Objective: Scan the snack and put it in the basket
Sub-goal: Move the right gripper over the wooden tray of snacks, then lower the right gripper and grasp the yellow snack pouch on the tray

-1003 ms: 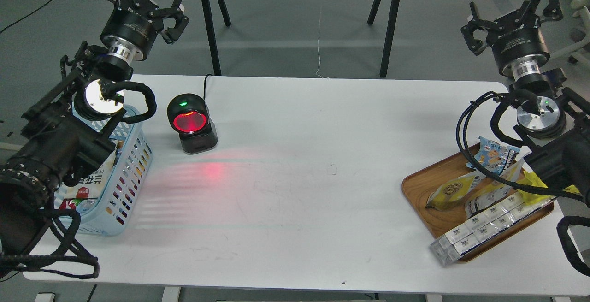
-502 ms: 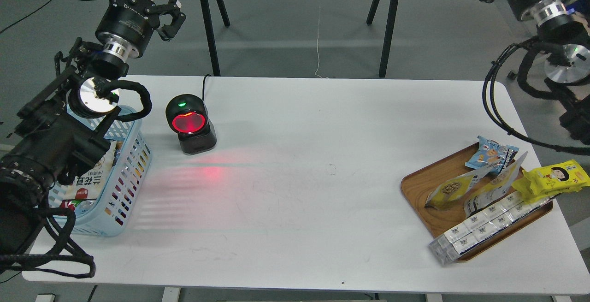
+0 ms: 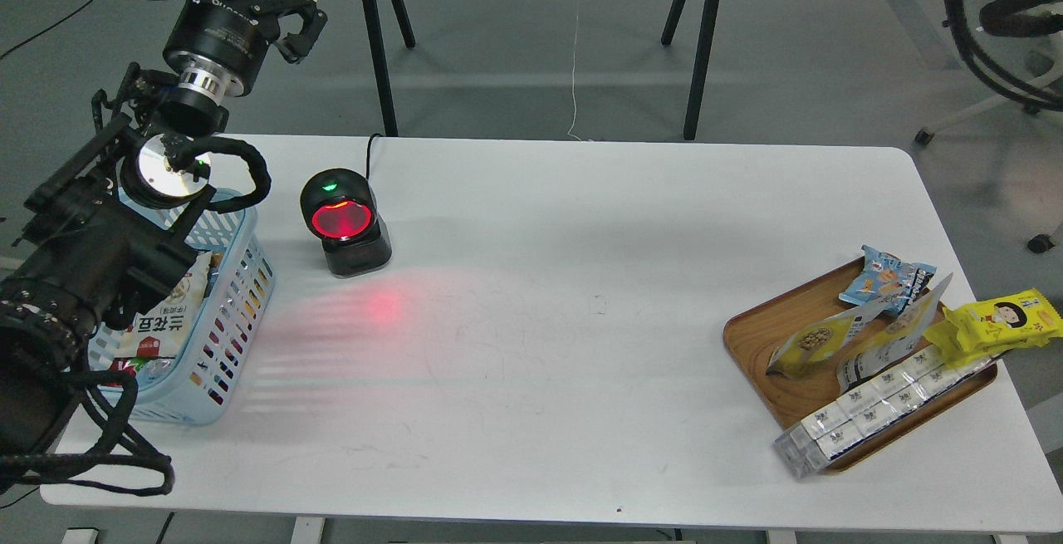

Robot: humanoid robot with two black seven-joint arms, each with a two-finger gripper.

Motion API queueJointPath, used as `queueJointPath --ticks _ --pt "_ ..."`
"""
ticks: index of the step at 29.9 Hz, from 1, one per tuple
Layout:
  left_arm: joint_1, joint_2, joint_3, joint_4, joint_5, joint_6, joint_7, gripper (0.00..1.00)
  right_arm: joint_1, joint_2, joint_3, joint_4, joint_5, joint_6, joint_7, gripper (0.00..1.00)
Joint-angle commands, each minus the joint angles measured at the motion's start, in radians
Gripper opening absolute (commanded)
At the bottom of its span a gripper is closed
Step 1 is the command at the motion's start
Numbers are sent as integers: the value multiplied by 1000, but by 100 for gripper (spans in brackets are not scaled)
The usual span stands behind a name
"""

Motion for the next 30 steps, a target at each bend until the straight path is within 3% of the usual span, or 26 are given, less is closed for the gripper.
queueJointPath --ticks 1,13,22,27,30 --pt "4 0 0 0 1 0 2 100 120 61 -163 100 -160 -31 0 99" --pt "6 -2 9 2 1 0 2 100 264 83 -350 476 -809 -93 0 99" --pt "4 0 12 2 6 0 10 100 277 80 -479 522 -1182 -100 0 92" --pt "4 2 12 5 8 0 10 100 235 75 -589 533 -1326 -188 0 89" --pt "4 0 12 6 9 0 11 100 198 68 -620 528 -1392 -214 0 81"
